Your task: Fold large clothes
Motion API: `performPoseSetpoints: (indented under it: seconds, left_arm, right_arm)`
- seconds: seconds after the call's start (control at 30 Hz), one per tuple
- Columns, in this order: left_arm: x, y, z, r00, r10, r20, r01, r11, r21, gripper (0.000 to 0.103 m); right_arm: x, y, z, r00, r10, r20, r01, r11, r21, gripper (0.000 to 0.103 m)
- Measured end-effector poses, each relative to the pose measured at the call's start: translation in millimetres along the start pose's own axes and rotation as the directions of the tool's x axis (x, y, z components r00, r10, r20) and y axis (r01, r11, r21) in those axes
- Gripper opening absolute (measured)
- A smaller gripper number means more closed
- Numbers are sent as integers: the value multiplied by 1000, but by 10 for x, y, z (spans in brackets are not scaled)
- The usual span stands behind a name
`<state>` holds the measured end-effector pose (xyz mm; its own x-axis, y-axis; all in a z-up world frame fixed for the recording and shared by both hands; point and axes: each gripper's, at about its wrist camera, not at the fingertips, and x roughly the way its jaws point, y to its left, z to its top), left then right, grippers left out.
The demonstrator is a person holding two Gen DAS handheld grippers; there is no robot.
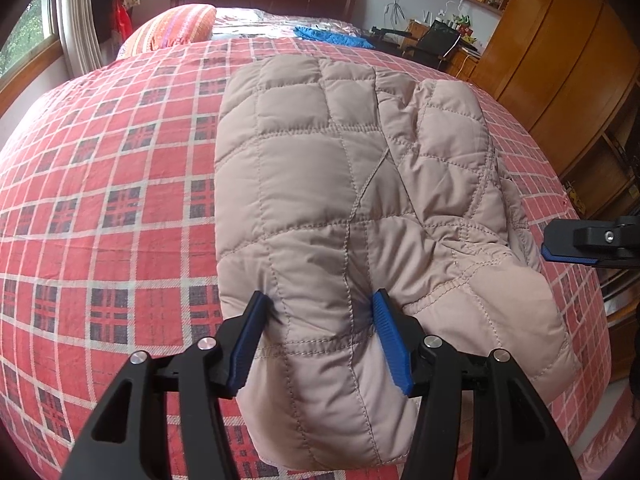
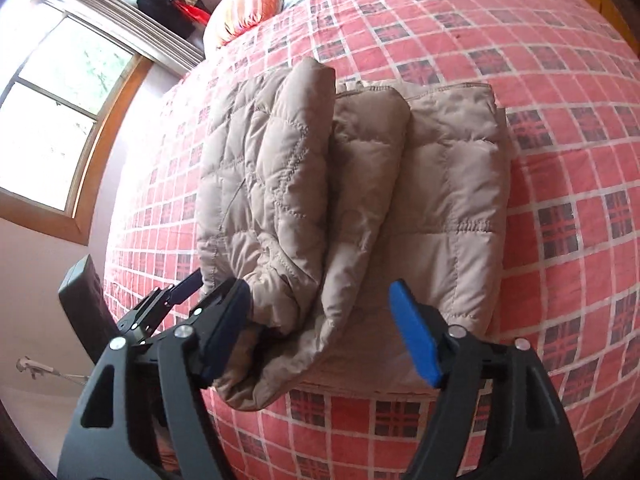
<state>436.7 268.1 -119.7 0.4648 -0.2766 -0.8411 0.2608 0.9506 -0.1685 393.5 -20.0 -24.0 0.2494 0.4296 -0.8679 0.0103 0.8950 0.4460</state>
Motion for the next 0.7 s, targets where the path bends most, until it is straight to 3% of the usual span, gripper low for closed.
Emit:
performPoseSetpoints:
  seconds: [0.17,0.23,0.27,0.33,0.43,0.53,0.7]
  left_arm:
    - [3,-2,-1,1000,-2,-2,2,1000,1,55]
    - [6,-1,-4,1000,-2,-2,2,1000,2,55]
    - [10,0,-4,1000,-3,-2,3,1000,2,55]
    - [5,2,-4,1000,-4,0,4,1000,1,55]
    - [-69,16,5,1000,-19,9,19,1000,-3,55]
    - [-224,47,19,998,-52,31,53,998,-21,54]
    - [-532,-33,41,992,-41,117,41,999,5,54]
  right_arm:
    - [209,-29,97,999,22,-47,-21,999,26,72]
    - [321,4,122,998,10,-60,-9,1000,22,53]
    - [368,28,127,998,-10,-64,11,1000,19,50]
    - [402,78,114,998,-26,-52,26,1000,0,28]
    - [294,146,70,1000,-20,-14,20,999,-38,15]
    - [119,179,29,1000,-5,17,6,997,-72,13]
    - [-263,92,-1,997,22,74,-16,996,-83,13]
